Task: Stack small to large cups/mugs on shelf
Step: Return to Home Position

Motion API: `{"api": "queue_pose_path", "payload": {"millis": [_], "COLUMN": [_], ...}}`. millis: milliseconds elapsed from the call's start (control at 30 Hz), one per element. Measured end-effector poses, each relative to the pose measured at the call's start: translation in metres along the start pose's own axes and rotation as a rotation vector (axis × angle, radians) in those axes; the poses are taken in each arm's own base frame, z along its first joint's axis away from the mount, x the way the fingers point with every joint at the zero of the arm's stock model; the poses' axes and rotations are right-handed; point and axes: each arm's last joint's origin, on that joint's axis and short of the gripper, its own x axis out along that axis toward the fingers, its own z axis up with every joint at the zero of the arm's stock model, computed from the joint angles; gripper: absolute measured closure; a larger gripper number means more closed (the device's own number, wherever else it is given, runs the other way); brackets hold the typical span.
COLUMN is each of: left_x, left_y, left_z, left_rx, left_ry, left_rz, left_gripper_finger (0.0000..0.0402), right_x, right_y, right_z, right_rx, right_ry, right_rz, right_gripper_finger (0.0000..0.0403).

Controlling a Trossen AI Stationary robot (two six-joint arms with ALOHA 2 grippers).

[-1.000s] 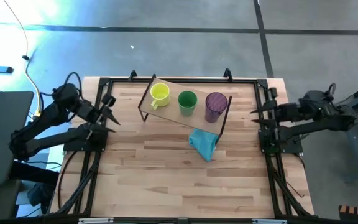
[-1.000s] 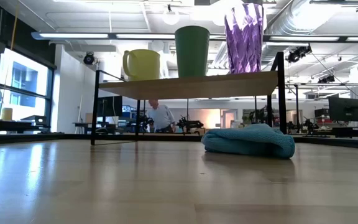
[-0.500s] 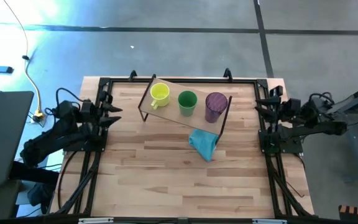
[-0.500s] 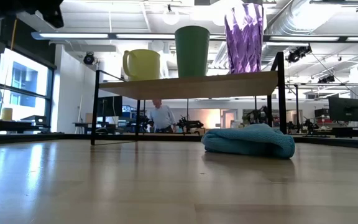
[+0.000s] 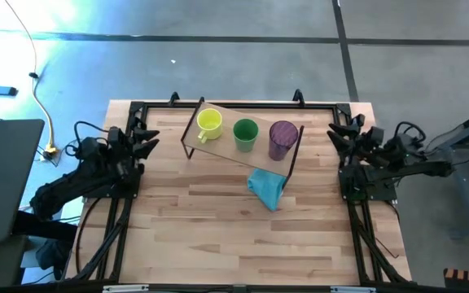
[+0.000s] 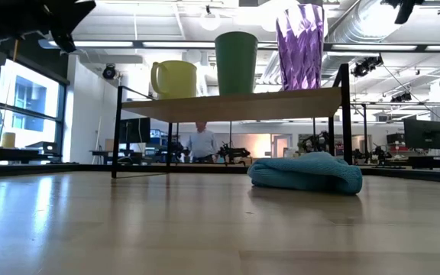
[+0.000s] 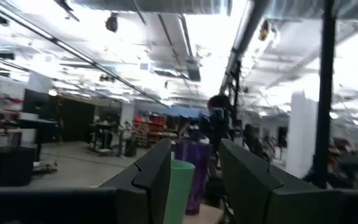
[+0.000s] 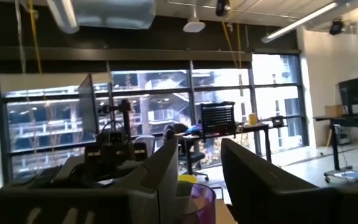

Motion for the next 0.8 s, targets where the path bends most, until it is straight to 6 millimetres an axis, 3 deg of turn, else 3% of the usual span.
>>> {"api": "queue_pose_path", "payload": {"millis": [500, 800], "left_x": [-0.004, -0.002], "left_y": [0.001, -0.011], "left_z": [-0.022, -0.025], "left_rx": [-0.083, -0.062], "left_ry": [-0.070, -0.082], "left_rz": [-0.064, -0.087], "left_gripper_finger": [0.0275, 0.0275], "right_x": [0.004, 0.018], "right_y": [0.005, 0.016], "right_z": [-0.012, -0.039], "right_rx": [0.059, 0.053], "right_ry": [0.034, 0.043], "right_rz": [0.055, 0.089], "right_gripper_finger": [0.0288, 0.0288]}}
